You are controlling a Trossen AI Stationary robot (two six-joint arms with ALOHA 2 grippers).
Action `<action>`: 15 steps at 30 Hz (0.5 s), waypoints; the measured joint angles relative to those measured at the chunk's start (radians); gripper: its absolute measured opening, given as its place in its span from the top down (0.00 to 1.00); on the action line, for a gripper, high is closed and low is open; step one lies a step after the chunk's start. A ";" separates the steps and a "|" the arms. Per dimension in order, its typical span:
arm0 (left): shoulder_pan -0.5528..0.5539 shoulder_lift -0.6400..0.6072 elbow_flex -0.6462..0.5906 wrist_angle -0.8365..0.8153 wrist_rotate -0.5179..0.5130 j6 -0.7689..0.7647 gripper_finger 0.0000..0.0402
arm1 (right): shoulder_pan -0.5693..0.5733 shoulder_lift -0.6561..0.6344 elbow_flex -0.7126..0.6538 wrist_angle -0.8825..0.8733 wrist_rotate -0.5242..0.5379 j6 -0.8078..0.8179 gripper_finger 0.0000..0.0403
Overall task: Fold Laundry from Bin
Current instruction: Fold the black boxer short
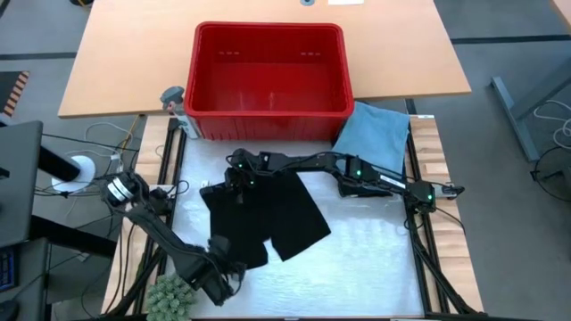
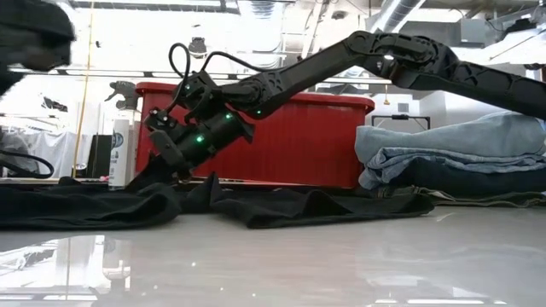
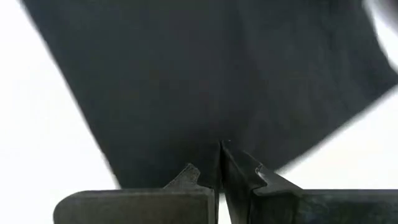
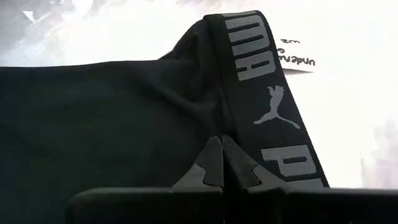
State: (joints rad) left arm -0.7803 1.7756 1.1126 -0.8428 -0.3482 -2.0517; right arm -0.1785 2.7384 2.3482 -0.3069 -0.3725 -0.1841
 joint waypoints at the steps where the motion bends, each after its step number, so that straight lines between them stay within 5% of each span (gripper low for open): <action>1: -0.008 0.017 0.001 0.051 0.022 -0.001 1.00 | -0.003 0.000 0.000 0.000 0.000 0.000 0.96; 10: -0.056 0.074 0.005 0.169 0.037 -0.149 1.00 | -0.021 0.000 0.000 -0.004 0.000 0.001 0.96; 15: -0.047 0.039 0.116 -0.179 -0.105 -0.160 1.00 | -0.020 0.000 0.000 -0.004 -0.010 0.001 0.96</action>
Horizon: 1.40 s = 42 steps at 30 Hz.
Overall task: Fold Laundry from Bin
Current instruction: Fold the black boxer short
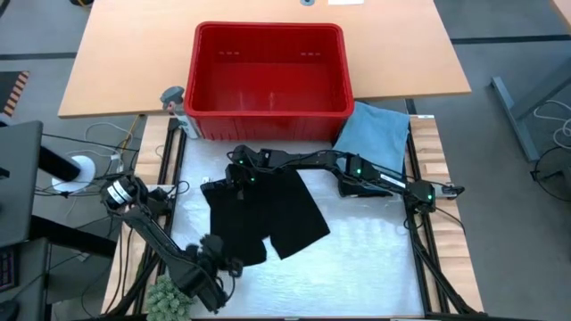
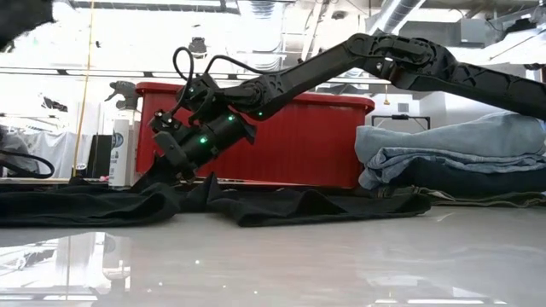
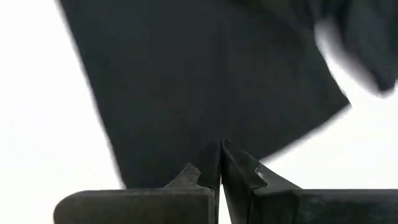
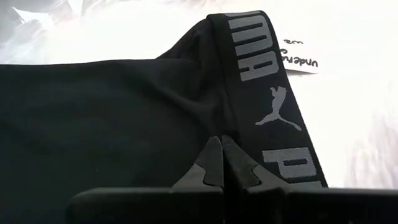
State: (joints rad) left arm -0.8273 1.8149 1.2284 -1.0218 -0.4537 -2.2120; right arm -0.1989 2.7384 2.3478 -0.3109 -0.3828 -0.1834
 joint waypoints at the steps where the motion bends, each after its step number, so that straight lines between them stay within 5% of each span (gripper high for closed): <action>1: 0.008 -0.001 0.018 -0.081 -0.016 0.002 1.00 | 0.000 0.000 0.000 0.001 -0.005 0.000 0.96; 5: 0.027 0.004 0.011 -0.158 -0.071 0.036 1.00 | 0.002 0.000 0.000 -0.002 -0.010 0.000 0.96; 17: 0.033 0.004 -0.219 0.237 -0.014 0.097 1.00 | 0.000 0.000 0.000 -0.003 -0.013 0.003 0.96; 29: 0.030 0.004 -0.220 0.468 -0.011 0.133 1.00 | -0.008 0.000 0.000 -0.004 -0.017 0.002 0.95; 42: 0.050 -0.048 -0.222 0.345 -0.085 0.117 1.00 | -0.023 -0.105 -0.003 -0.134 -0.135 -0.015 0.87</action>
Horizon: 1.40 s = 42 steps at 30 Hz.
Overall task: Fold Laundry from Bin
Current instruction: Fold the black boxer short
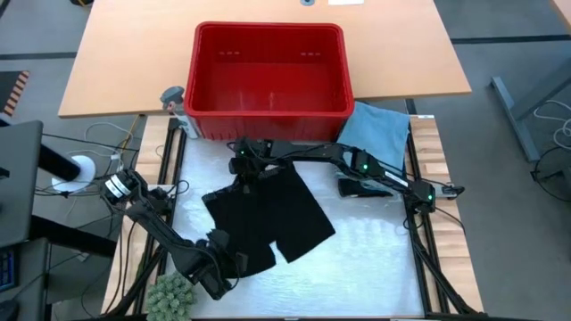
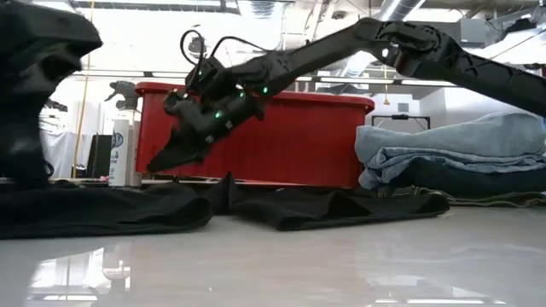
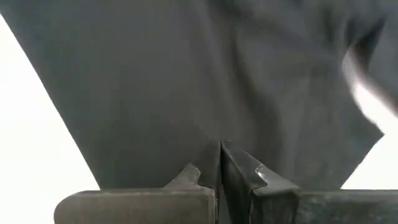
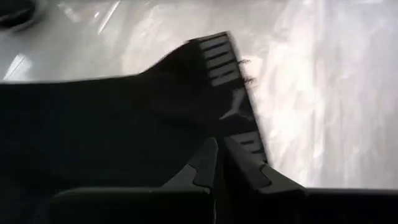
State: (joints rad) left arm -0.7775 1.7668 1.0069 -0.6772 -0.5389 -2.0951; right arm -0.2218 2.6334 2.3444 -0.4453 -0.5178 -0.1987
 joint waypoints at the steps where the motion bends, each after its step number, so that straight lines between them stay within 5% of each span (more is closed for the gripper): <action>1: 0.006 -0.016 0.000 -0.035 -0.022 0.002 1.00 | 0.000 -0.014 0.000 -0.031 -0.013 -0.016 0.87; 9: 0.042 -0.161 0.000 -0.268 -0.157 0.021 1.00 | -0.010 -0.156 0.001 -0.335 -0.017 -0.159 0.87; 15: 0.131 -0.386 0.001 -0.691 -0.281 0.054 1.00 | -0.010 -0.319 0.001 -0.655 -0.033 -0.317 0.91; 22: 0.265 -0.707 0.001 -0.700 -0.221 0.420 0.86 | -0.025 -0.533 0.002 -0.770 -0.010 -0.228 0.94; 27: 0.346 -0.811 -0.007 -0.681 -0.106 0.582 0.68 | -0.021 -0.635 0.003 -0.803 0.084 -0.112 0.91; 33: 0.378 -0.827 -0.194 -0.657 0.088 0.312 0.50 | -0.012 -0.729 0.003 -0.915 0.180 -0.054 0.92; 36: 0.379 -0.824 -0.301 -0.579 0.067 0.166 0.46 | -0.012 -0.763 0.003 -0.945 0.212 -0.025 0.93; 42: 0.408 -0.737 -0.253 -0.580 -0.036 0.015 0.45 | -0.009 -0.799 0.003 -0.947 0.233 -0.011 0.92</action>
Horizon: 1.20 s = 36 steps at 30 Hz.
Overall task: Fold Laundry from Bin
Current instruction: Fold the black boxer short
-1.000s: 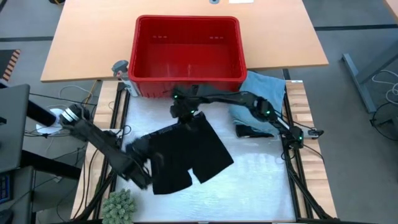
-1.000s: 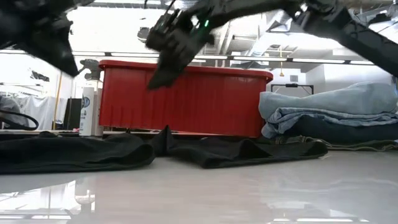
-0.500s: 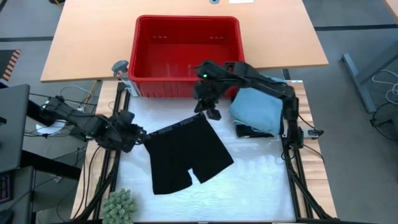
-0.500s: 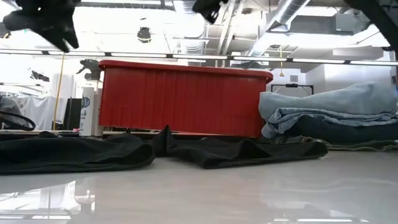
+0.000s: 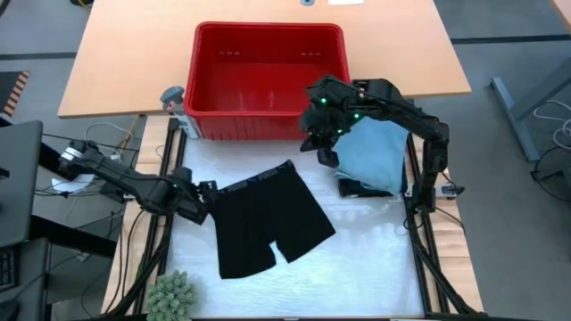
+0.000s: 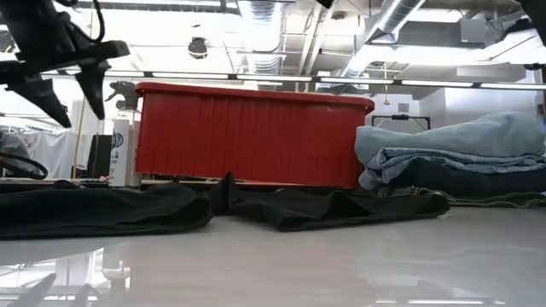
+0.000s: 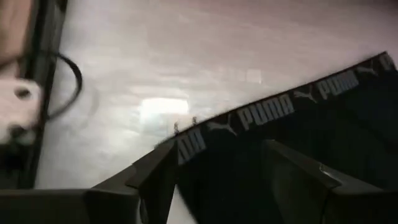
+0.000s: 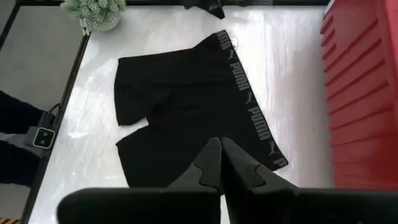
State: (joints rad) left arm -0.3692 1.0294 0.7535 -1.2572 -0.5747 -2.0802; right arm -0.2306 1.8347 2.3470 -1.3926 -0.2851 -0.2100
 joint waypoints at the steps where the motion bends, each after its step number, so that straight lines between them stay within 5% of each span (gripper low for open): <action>1: 0.002 0.004 -0.006 0.037 0.011 -0.011 0.45 | 0.000 -0.001 0.000 -0.002 0.001 0.000 0.92; 5: 0.003 0.061 -0.019 0.187 0.059 0.000 0.45 | 0.001 0.001 0.000 -0.037 0.004 -0.006 0.92; 16: 0.007 0.361 -0.016 0.231 0.155 -0.263 0.45 | 0.002 0.002 0.000 -0.128 0.001 -0.091 0.92; 36: 0.060 0.422 0.008 0.103 0.178 -0.287 0.45 | -0.053 0.002 0.000 -0.178 -0.007 -0.174 0.92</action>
State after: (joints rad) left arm -0.3096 1.4515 0.7616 -1.1545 -0.3965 -2.3676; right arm -0.2832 1.8362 2.3472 -1.5708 -0.2916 -0.3837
